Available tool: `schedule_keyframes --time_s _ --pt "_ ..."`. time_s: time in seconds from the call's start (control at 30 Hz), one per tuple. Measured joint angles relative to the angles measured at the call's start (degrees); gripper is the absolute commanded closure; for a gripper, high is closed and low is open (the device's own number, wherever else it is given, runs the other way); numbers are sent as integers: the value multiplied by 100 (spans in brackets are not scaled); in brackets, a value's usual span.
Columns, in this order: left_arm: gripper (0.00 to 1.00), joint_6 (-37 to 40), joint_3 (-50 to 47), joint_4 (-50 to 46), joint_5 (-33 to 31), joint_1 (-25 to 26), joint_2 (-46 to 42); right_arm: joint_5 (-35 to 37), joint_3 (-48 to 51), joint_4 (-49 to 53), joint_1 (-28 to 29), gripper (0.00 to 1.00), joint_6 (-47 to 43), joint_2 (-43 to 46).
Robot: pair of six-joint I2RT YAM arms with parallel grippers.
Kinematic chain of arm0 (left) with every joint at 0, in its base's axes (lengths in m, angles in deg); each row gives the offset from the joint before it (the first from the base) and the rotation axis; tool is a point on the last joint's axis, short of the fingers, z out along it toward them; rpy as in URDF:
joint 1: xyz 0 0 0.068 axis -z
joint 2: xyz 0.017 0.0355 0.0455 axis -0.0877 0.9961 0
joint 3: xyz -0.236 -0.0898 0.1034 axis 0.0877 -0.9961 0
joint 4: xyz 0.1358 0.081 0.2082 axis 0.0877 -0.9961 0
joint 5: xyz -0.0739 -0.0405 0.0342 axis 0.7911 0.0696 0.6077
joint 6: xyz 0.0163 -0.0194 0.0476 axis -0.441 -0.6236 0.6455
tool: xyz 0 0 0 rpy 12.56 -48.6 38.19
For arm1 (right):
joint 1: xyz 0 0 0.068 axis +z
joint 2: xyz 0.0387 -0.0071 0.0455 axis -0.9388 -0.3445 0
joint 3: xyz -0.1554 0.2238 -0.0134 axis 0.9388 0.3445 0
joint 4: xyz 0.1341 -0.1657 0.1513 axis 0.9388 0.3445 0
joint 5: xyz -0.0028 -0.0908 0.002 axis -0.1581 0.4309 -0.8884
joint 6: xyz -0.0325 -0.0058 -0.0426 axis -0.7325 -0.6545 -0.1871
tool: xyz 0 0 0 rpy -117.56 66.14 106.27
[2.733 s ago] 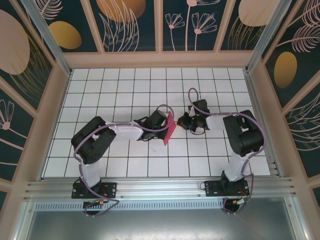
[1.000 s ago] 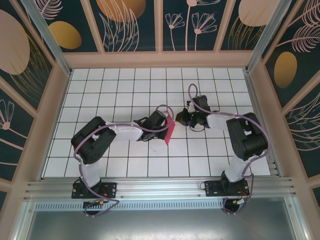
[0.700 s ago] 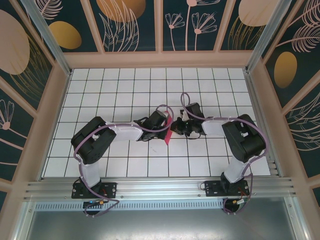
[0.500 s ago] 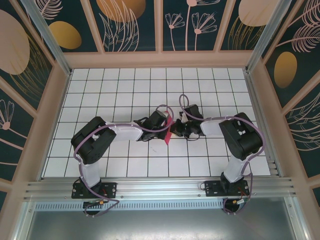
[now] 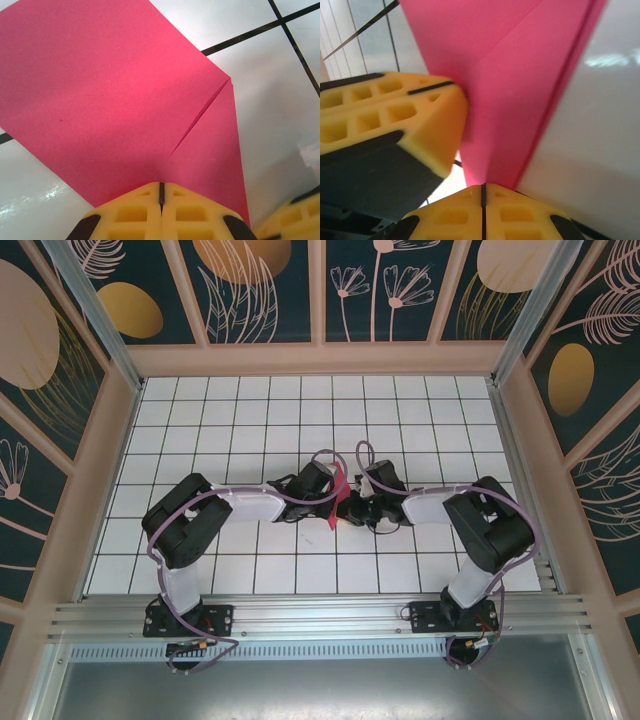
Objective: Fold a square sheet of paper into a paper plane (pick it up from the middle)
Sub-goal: Third fold the triangle at the center of the table.
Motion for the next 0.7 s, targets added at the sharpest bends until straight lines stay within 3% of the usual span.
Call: schedule_keyframes --time_s 0.4,0.7 --pt "96 2 2 -2 -50 0 0 136 -31 -131 103 92 116 -208" --pt "96 0 2 -2 -55 0 0 151 219 -229 197 91 304 109"
